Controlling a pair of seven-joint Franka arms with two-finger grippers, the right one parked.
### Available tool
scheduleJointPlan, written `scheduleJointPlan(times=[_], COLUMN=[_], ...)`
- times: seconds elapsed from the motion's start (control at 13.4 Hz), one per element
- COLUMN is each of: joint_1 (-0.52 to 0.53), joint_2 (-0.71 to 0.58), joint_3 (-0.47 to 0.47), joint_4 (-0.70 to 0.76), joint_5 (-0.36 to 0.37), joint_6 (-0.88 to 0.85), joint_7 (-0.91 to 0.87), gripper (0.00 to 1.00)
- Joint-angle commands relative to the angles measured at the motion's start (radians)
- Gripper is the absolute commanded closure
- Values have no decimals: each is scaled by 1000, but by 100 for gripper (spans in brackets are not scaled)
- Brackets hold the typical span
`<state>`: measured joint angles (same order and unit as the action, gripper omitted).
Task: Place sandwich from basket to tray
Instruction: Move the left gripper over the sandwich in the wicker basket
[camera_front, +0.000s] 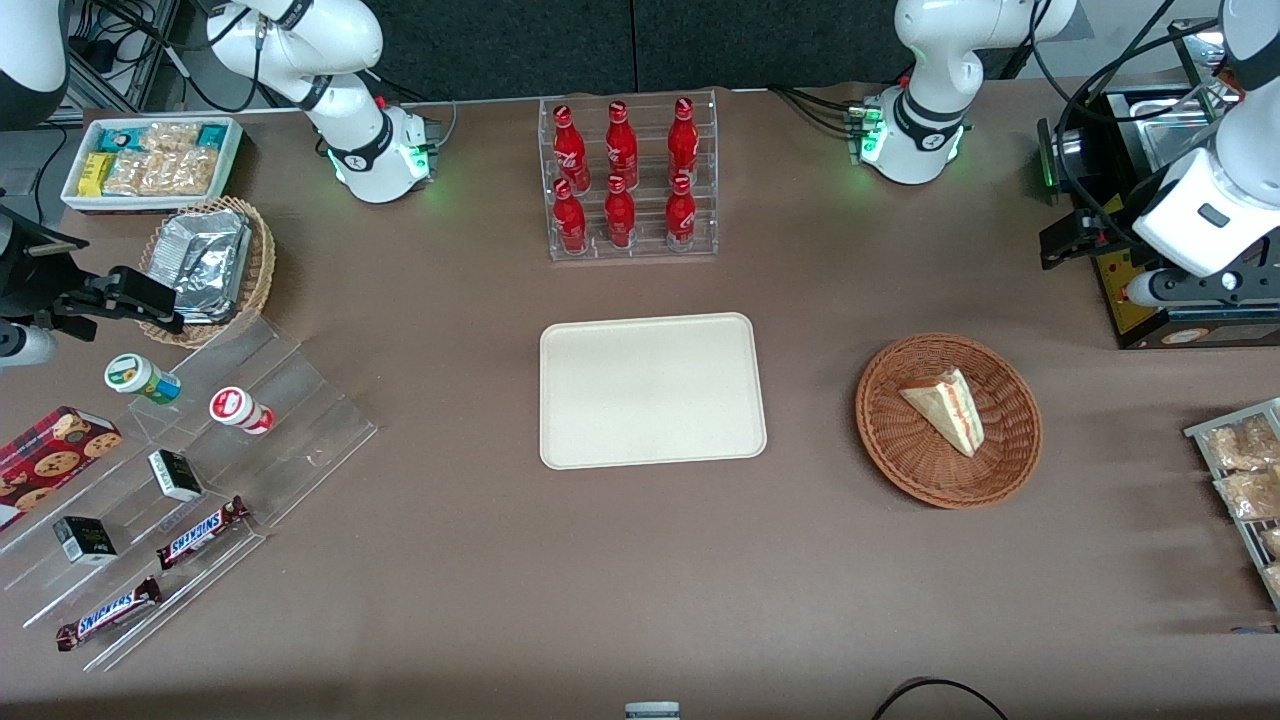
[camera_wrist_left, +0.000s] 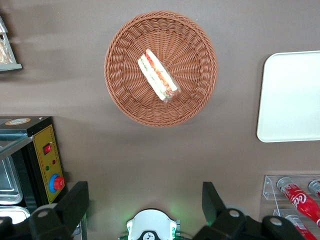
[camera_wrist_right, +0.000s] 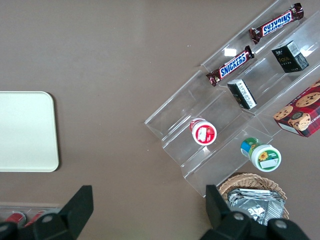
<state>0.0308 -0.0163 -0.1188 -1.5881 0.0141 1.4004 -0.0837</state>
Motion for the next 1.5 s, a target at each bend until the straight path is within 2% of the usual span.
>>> scheduleJointPlan(times=[0.0, 0.3, 0.75, 1.05, 1.42], joint_1=[0, 0, -6, -6, -8], joint_2=[-8, 15, 16, 38, 116], joint_3=[1, 2, 1, -1, -1], joint_4=[0, -81, -347, -513, -604], joint_5=[9, 4, 14, 15, 15], joint_6=[-9, 70, 398, 684, 922], joint_7=[18, -14, -221, -404, -605], gripper=[0, 0, 0, 0, 0])
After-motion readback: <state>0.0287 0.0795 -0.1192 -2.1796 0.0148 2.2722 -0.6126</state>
